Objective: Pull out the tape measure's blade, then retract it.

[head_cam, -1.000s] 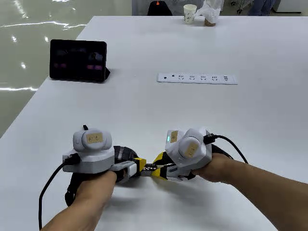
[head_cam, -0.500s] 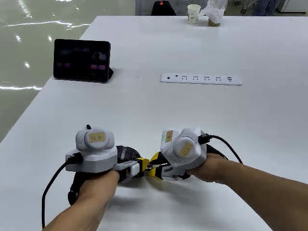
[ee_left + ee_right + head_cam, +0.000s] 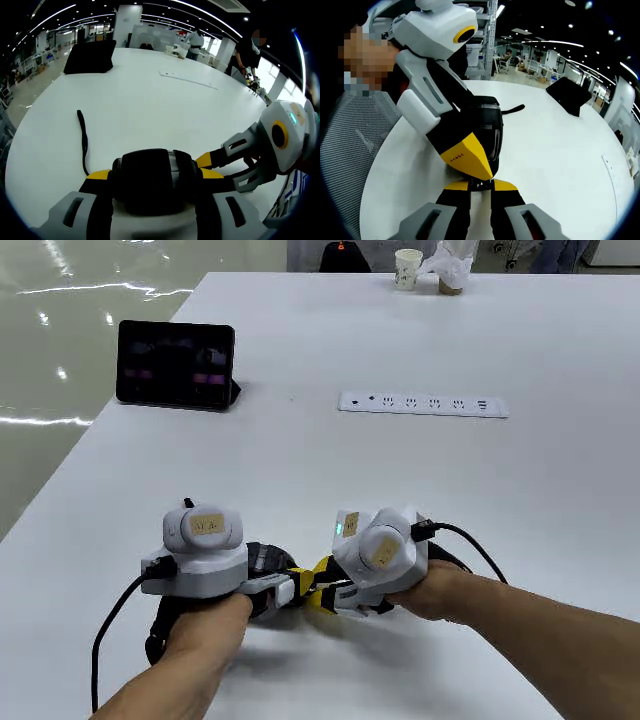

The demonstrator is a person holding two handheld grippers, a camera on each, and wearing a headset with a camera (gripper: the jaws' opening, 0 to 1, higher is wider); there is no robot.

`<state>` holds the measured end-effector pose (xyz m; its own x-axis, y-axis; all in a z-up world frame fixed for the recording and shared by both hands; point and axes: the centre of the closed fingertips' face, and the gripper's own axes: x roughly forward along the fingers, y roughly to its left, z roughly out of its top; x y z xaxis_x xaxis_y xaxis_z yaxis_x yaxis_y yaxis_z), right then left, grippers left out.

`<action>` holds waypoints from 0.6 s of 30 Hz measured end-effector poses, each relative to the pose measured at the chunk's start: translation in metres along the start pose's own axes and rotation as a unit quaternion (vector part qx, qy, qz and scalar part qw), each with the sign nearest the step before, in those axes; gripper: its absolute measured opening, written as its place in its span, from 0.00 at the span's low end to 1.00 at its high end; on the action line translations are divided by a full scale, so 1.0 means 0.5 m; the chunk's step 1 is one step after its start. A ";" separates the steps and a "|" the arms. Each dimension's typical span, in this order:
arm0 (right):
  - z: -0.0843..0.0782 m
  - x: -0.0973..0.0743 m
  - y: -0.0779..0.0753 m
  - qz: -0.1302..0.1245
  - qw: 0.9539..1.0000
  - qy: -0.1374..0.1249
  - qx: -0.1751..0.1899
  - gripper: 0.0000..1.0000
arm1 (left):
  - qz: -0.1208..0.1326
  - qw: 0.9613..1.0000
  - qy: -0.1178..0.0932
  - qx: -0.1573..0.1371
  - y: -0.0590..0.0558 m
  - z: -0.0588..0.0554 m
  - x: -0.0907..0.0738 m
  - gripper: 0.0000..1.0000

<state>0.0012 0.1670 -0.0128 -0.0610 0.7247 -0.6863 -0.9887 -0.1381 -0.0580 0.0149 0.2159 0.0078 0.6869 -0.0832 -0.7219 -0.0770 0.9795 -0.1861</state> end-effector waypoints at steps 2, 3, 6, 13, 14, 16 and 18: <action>0.000 0.000 0.000 -0.001 1.000 0.000 0.000 0.12 | 0.000 1.000 0.001 -0.001 0.000 0.000 0.000 0.62; 0.001 -0.001 0.000 -0.001 1.000 0.000 -0.002 0.12 | 0.000 1.000 0.002 -0.001 0.000 0.000 0.000 0.62; 0.001 -0.001 -0.001 -0.002 1.000 0.000 -0.003 0.12 | -0.001 1.000 0.004 -0.001 -0.001 0.000 0.001 0.63; 0.000 0.000 -0.001 -0.003 1.000 0.003 -0.007 0.12 | -0.002 1.000 0.007 0.000 -0.002 0.000 0.002 0.64; 0.001 0.000 -0.001 -0.003 1.000 0.003 -0.007 0.13 | -0.002 1.000 0.007 0.000 -0.002 0.000 0.002 0.64; 0.001 0.000 -0.001 -0.003 1.000 0.004 -0.009 0.13 | -0.002 1.000 0.008 0.000 -0.002 0.000 0.002 0.64; 0.001 0.000 -0.001 -0.003 1.000 0.005 -0.011 0.13 | -0.001 1.000 0.008 -0.001 -0.002 0.000 0.002 0.64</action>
<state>0.0015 0.1673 -0.0126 -0.0536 0.7187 -0.6932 -0.9859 -0.1483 -0.0776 0.0158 0.2147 0.0072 0.6749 -0.0889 -0.7326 -0.0762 0.9790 -0.1890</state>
